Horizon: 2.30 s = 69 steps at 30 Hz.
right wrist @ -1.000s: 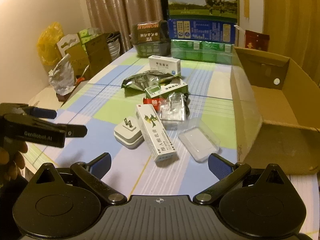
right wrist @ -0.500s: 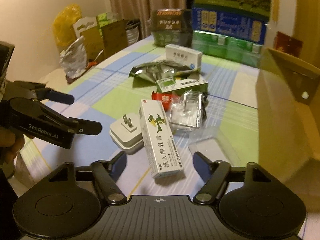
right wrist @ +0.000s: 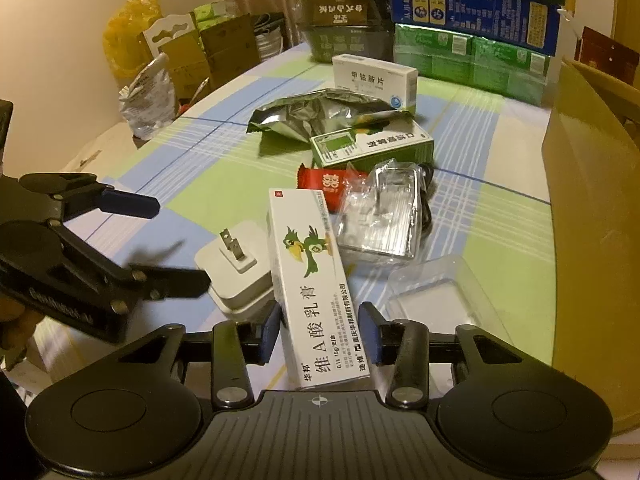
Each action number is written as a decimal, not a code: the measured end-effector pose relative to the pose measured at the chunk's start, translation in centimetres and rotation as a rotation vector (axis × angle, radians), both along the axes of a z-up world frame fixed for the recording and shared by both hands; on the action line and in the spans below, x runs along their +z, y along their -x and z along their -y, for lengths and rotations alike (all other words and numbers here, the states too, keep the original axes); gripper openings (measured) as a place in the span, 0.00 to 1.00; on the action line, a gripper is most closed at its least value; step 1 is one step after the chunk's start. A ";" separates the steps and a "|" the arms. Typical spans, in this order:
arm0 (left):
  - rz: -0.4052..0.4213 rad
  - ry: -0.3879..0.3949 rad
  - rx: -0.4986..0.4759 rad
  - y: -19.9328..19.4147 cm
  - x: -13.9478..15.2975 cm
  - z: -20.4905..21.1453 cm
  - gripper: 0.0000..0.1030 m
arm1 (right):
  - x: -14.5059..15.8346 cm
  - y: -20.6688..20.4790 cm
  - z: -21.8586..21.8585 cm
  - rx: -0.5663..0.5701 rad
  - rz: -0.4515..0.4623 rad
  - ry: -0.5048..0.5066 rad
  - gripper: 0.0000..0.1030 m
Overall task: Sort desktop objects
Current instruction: 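Grasp the white plug adapter with the left tool while the right tool grasps the parrot ointment box, then carry both items to the cardboard box and release them inside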
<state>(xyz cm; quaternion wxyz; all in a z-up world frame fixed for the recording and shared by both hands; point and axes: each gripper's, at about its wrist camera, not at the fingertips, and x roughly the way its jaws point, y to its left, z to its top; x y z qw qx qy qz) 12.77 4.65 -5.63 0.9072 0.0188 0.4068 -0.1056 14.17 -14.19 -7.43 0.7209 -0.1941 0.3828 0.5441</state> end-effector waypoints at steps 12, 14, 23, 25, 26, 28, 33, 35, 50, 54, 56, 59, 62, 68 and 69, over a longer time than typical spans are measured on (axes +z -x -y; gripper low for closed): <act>-0.008 -0.042 -0.086 -1.7 -1.1 3.0 0.87 | 0.0 0.9 2.0 -0.050 0.091 0.033 0.38; -0.023 -0.048 -0.093 -2.2 -1.4 3.4 0.81 | 0.1 0.7 2.0 -0.053 0.079 0.027 0.38; -0.058 -0.084 -0.074 -1.6 -2.0 3.4 0.59 | 0.5 2.0 1.6 0.017 0.098 -0.007 0.55; -0.047 -0.083 -0.055 -0.8 -1.6 2.8 0.59 | 0.3 2.1 1.4 0.021 0.111 -0.001 0.63; -0.048 -0.080 -0.040 -0.6 -1.6 2.4 0.59 | 0.2 2.1 1.3 0.021 0.115 0.006 0.64; -0.053 -0.082 -0.020 -0.3 -1.6 1.8 0.59 | -0.2 2.0 0.9 0.022 0.105 0.021 0.64; -0.045 -0.098 -0.027 -0.4 -1.8 1.8 0.64 | -1.2 1.4 0.0 0.028 0.073 0.043 0.63; -0.038 -0.111 -0.038 -0.6 -1.9 2.2 0.69 | -1.7 1.2 -0.2 0.017 0.076 0.061 0.59; -0.073 -0.111 0.029 -1.2 -2.8 2.3 0.64 | -2.1 0.9 -0.8 0.006 0.052 0.067 0.37; -0.073 -0.094 0.041 -1.1 -2.7 2.3 0.59 | -2.0 0.9 -0.7 -0.011 0.033 0.053 0.35; -0.061 -0.090 0.035 -0.8 -2.5 2.6 0.58 | -1.7 1.0 -0.4 -0.018 0.036 0.038 0.35; -0.034 -0.089 0.031 -0.5 -1.8 3.1 0.58 | -1.0 1.3 0.5 -0.029 0.038 0.006 0.34; -0.022 -0.084 0.028 0.0 -1.3 3.5 0.58 | -0.3 1.5 1.3 -0.047 0.036 -0.021 0.34; 0.012 -0.074 0.058 1.3 0.7 4.0 0.58 | 2.6 2.6 3.7 -0.081 0.092 -0.078 0.34; 0.015 -0.065 0.067 1.6 1.1 4.0 0.58 | 3.4 2.7 4.3 -0.096 0.096 -0.094 0.34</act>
